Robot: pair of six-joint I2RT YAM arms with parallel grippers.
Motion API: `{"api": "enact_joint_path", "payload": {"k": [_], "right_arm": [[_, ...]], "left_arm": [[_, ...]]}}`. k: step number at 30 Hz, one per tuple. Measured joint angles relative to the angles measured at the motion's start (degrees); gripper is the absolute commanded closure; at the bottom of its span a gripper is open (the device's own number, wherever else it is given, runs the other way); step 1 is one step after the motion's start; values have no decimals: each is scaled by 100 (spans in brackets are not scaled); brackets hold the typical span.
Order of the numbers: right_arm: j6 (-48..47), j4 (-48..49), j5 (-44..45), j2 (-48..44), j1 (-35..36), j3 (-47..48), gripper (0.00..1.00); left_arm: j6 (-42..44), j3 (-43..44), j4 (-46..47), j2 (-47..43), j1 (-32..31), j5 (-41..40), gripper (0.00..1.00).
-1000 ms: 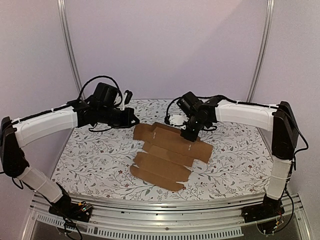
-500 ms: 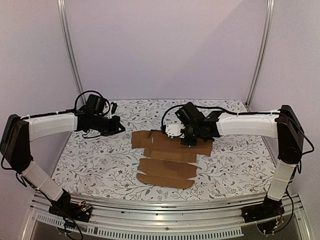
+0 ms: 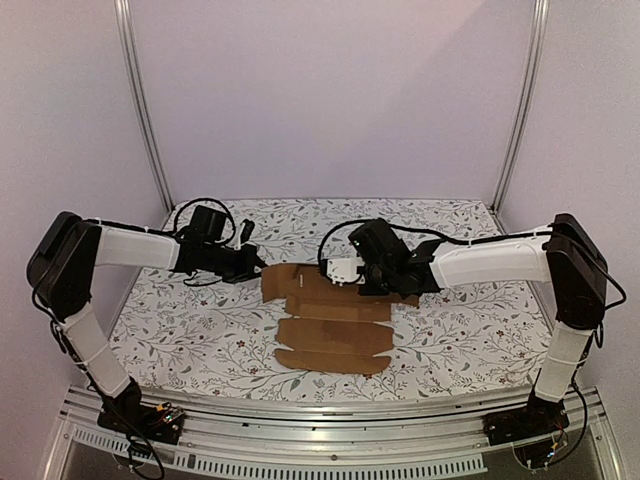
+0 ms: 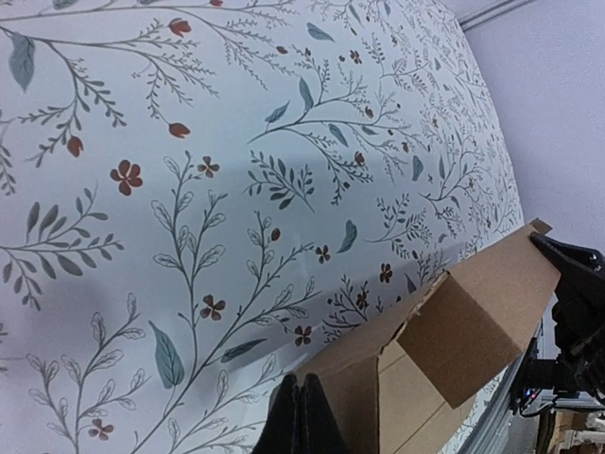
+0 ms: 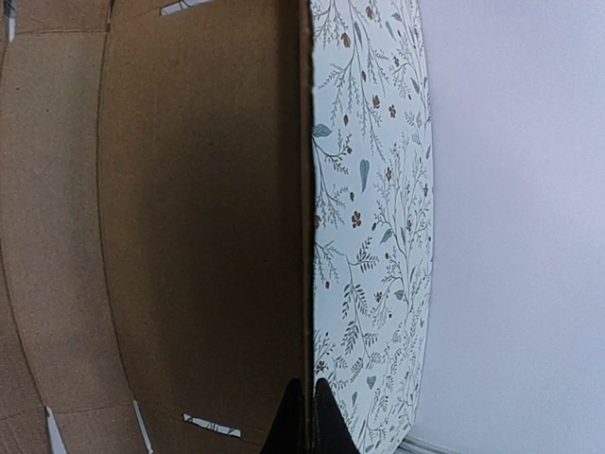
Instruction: Fold the paper box
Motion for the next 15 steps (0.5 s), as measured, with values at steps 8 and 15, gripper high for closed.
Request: {"api": "enact_joint_path", "payload": {"k": [8,15], "right_arm": [[-109,485,179,0,70,-225,100],[-197,986,481,0,302,-553,100]], "left_arm": [[79,-92,442,98,-236,310,100],[85,-378,660,98,-457,367,100]]}}
